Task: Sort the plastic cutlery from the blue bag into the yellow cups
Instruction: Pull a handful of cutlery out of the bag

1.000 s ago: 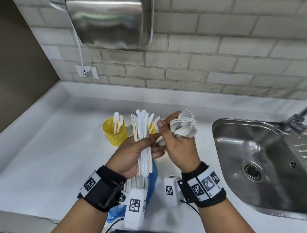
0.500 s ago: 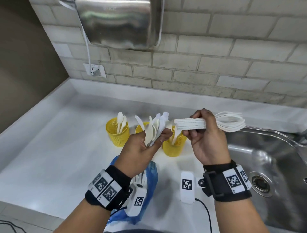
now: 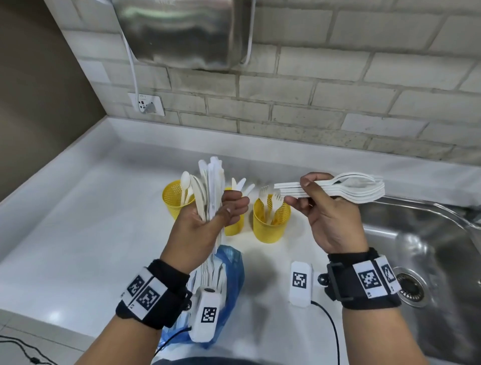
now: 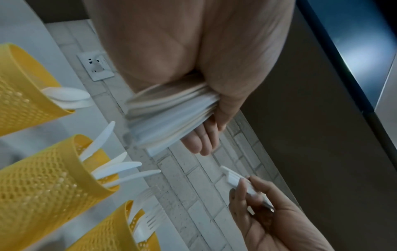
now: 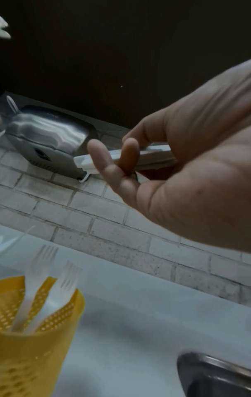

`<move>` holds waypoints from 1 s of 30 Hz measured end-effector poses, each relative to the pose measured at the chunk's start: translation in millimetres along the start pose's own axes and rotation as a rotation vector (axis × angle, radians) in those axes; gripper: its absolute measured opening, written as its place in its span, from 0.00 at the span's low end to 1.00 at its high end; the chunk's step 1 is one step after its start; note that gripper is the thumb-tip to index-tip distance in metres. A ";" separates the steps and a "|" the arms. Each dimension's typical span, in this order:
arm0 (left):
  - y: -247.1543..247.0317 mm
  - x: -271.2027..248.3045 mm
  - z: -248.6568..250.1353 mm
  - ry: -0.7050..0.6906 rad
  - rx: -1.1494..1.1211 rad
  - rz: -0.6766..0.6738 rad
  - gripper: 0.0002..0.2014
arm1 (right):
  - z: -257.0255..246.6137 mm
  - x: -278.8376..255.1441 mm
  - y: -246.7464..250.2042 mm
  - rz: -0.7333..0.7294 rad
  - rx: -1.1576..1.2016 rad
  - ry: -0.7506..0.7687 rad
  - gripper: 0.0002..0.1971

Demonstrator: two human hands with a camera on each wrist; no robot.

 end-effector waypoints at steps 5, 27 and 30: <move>4.1 -1.6 -6.0 0.026 -0.029 0.003 0.11 | -9.7 4.1 11.5 0.023 -0.088 0.045 0.03; 59.2 9.0 -17.0 0.050 -0.125 0.189 0.10 | -2.7 17.3 26.3 0.178 -0.587 0.136 0.05; 60.2 11.3 -18.8 0.057 -0.124 0.186 0.10 | 8.3 19.6 24.0 0.166 -0.702 0.134 0.05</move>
Point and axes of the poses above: each hand's wrist, its own x-axis towards the middle knuckle, its own y-axis out of the back of the hand, z = x × y, the point moved 9 cm from there along x, towards the middle knuckle, and after that the axes turned 2 degrees about y, right-handed, at the moved point
